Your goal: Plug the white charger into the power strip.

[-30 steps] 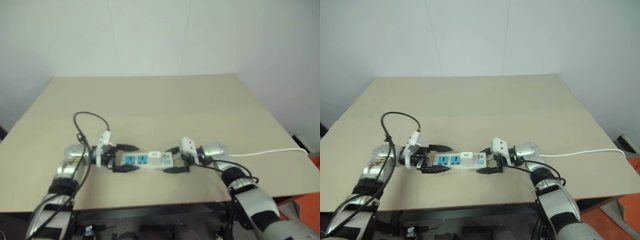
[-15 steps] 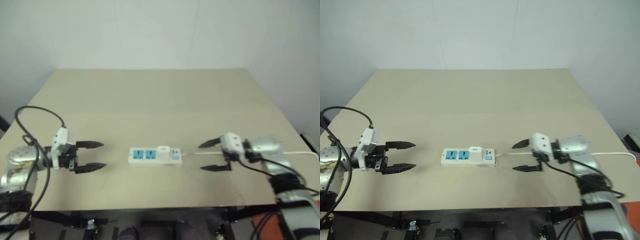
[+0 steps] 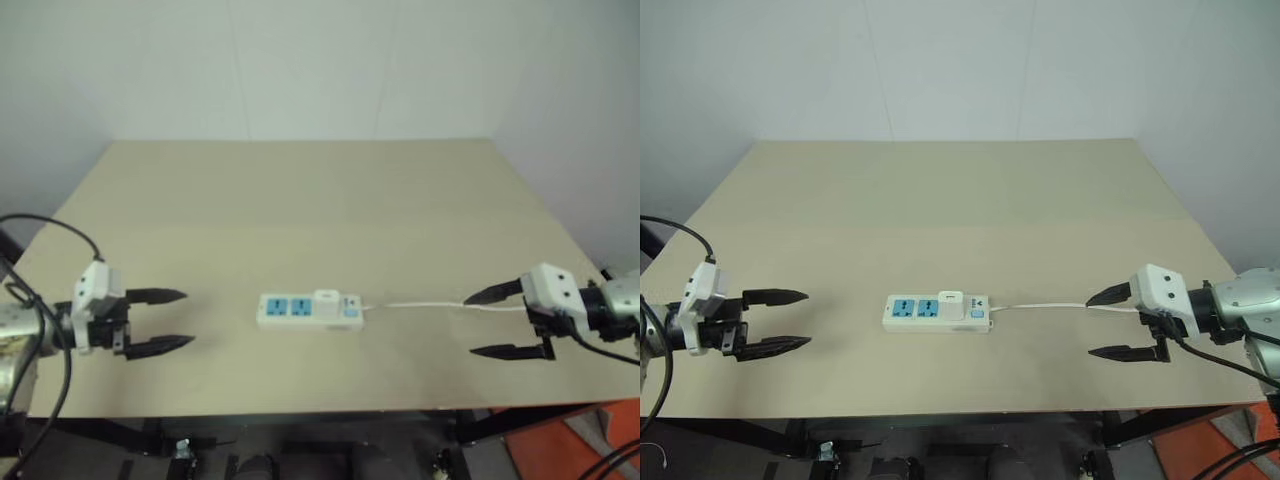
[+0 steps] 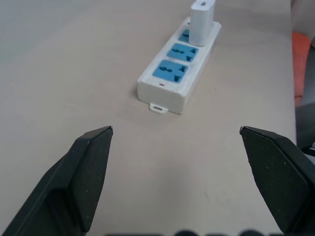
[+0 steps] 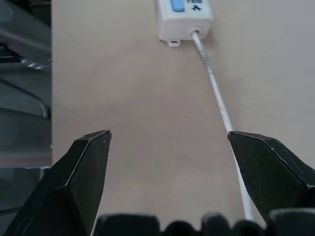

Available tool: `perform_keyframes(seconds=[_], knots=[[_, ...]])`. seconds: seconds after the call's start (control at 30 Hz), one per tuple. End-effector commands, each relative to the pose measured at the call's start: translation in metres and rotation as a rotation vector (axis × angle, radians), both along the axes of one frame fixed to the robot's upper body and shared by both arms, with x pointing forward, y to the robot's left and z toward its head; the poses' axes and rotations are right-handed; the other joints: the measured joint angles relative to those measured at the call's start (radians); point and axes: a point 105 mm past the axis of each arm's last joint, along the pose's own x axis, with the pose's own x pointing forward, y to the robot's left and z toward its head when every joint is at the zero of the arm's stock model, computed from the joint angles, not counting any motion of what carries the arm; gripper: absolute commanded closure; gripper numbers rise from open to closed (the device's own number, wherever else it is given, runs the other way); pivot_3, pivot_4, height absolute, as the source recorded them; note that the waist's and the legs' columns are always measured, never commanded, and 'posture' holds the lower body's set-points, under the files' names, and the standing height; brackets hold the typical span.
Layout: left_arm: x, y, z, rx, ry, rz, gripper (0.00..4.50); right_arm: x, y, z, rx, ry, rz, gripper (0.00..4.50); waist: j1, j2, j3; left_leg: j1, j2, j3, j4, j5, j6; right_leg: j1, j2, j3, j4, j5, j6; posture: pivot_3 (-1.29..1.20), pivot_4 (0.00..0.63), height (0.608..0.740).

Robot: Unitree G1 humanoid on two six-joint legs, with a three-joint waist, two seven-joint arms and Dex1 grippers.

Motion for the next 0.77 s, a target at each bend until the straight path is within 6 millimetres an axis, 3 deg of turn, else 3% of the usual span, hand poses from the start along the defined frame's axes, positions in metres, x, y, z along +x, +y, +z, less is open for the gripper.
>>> perform_keyframes(seconds=[0.03,0.77], knots=[[0.002,-0.005,0.009,-0.014,-0.033,-0.014,0.0,0.0,-0.004,0.015,-0.006,-0.056,-0.039,0.05,0.0,0.0,0.0,0.0,0.0,0.0,0.0,0.0,0.0,0.0,0.0,0.0,0.0,-0.001,0.0,0.0,0.15,0.74],[0.022,-0.015,0.014,-0.052,-0.101,0.012,0.0,-0.002,-0.003,0.01,0.025,-0.071,-0.125,0.05,0.02,0.0,0.0,-0.001,-0.001,0.0,0.001,0.0,0.0,0.001,0.0,0.0,0.001,-0.001,0.0,0.0,0.15,0.74]])
